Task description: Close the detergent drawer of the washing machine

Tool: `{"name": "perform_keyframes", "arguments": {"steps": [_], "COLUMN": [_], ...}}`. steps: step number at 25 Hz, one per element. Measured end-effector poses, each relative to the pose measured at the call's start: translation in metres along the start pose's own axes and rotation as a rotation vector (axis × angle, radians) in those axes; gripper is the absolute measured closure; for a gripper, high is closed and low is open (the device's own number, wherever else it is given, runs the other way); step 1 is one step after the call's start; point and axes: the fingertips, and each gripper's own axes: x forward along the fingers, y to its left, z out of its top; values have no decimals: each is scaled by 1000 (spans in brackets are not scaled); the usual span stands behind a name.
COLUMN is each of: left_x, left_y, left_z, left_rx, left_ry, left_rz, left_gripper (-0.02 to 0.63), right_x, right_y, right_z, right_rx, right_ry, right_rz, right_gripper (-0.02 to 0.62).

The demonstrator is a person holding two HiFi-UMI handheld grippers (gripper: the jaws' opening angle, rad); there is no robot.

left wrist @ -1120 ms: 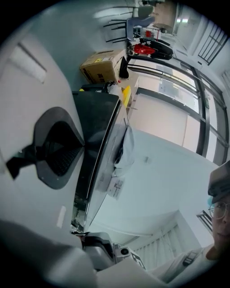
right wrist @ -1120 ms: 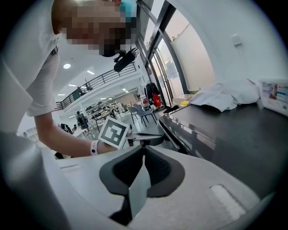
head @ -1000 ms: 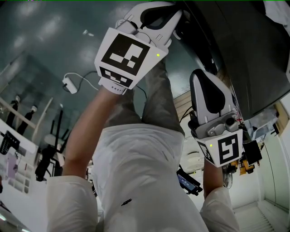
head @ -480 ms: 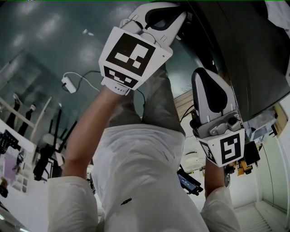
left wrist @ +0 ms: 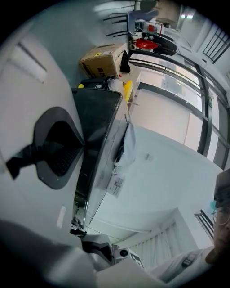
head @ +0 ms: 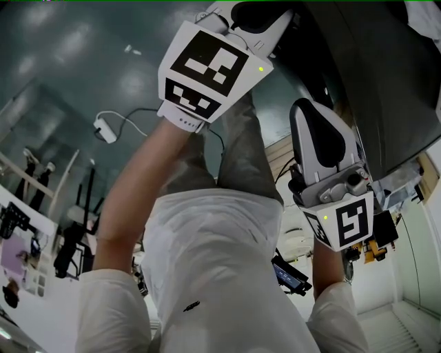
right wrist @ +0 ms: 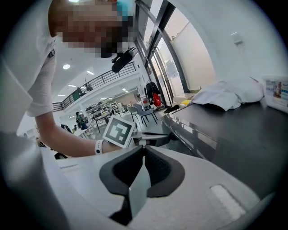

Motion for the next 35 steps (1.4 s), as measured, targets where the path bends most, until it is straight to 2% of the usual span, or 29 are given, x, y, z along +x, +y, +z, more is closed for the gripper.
{"name": "perform_keyframes", "arguments": {"steps": [7,18,23,26,35], "left_x": [-2,-18,-34,-43,-82], "left_y": [3,10,-3,-15,-38], "left_z": [-1,-1,6,11,38], "left_rx": [10,-17,-10,25,62], "left_ry": [16,53,59,63,20], "left_rz": [-28,15,5,-12,-16], "left_gripper": [586,588,588,588,588], "right_x": [3,-9,-20,-25,-47], "right_y": [9,20,24,27,37], "right_z": [7,23,28,31,49], "right_rx": [-16,-41,-48,-55,-81], "right_ry": [-6,-50,-70,-80,-123], "right_rz": [-15,-50,-68,-79,-113], "right_gripper": [575,575,576,575,577]}}
